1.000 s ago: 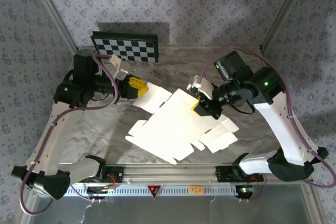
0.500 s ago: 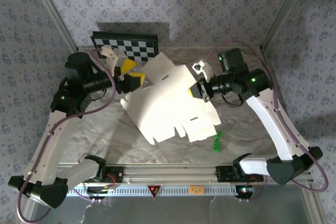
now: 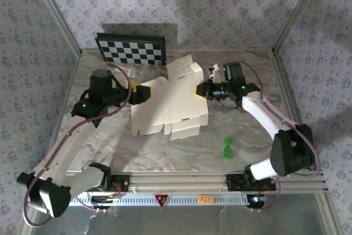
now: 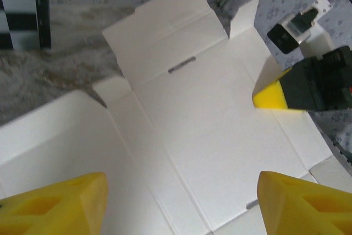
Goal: Fold the paper box
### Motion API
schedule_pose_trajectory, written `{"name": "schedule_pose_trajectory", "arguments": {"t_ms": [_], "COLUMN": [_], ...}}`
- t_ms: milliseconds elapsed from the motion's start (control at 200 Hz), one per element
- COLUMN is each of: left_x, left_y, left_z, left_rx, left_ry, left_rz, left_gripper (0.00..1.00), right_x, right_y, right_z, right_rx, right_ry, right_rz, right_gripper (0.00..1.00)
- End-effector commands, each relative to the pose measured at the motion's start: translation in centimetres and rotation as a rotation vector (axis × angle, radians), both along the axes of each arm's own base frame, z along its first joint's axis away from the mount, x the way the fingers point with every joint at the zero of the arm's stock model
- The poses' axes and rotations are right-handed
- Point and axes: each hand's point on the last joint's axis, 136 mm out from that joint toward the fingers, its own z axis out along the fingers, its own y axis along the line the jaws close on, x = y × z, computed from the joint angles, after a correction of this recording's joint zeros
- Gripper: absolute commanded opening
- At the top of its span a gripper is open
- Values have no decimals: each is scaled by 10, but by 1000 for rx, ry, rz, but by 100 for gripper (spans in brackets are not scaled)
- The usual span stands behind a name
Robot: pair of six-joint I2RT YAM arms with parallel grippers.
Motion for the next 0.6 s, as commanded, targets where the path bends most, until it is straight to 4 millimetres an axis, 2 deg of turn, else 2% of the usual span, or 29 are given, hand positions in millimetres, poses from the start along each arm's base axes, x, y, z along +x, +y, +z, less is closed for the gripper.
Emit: {"name": "schedule_pose_trajectory", "arguments": {"t_ms": [0, 165, 260, 410, 510, 595], "left_x": [4, 12, 23, 27, 25, 21], "left_y": [-13, -20, -11, -12, -14, -16], "left_z": [-8, -54, -79, -107, -126, -141], "left_rx": [4, 95, 122, 110, 120, 130], "left_ry": [-9, 73, 128, 196, 257, 296], "left_rz": [8, 35, 127, 158, 165, 159], "left_gripper": [72, 69, 65, 63, 50, 45], "right_x": [4, 2, 0, -3, -9, -14], "right_y": [5, -2, -8, -22, -32, -38], "right_z": [-7, -34, -46, -68, -84, -91], "right_rx": [117, 146, 157, 138, 46, -14], "right_ry": [109, 172, 190, 221, 241, 250], "right_rz": [6, 29, 44, 53, 60, 71], "right_gripper": [0, 0, 0, 0, 0, 0]}}
